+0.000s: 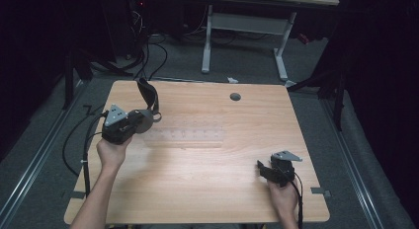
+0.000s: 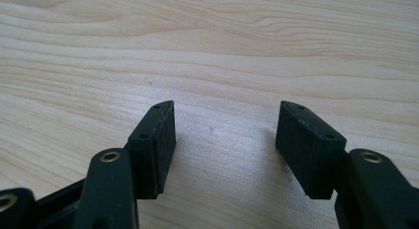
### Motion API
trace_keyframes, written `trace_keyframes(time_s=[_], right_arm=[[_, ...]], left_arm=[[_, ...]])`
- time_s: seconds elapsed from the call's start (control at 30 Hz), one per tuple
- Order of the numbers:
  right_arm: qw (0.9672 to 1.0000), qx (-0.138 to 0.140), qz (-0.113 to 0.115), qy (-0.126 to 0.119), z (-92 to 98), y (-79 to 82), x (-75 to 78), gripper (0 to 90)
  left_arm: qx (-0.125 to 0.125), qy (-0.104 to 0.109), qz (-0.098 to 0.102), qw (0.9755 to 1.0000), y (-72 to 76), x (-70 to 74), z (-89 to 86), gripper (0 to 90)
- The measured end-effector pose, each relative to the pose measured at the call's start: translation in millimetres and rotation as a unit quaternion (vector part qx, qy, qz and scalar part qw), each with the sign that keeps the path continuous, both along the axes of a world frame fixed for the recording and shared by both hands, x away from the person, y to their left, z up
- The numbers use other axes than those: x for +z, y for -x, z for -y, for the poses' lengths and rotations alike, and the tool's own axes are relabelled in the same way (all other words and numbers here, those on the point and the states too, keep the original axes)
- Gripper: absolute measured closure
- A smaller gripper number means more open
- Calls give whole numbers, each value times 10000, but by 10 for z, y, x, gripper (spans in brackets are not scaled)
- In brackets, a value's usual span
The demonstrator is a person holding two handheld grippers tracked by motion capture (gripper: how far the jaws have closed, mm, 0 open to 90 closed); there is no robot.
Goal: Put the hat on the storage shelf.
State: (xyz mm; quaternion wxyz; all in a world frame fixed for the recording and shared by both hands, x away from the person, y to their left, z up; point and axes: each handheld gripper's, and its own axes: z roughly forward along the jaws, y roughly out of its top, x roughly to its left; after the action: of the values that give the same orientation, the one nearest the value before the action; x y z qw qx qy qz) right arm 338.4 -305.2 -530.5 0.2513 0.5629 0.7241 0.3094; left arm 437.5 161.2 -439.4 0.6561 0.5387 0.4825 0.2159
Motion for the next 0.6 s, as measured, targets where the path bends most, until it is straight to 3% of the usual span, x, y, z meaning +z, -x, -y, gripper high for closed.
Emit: trace_keyframes(time_s=[0.6], right_arm=[[10000,3,-5,-1,0,0,1,408]], left_arm=[[132,168,-116,9997,-26,18,38,862]])
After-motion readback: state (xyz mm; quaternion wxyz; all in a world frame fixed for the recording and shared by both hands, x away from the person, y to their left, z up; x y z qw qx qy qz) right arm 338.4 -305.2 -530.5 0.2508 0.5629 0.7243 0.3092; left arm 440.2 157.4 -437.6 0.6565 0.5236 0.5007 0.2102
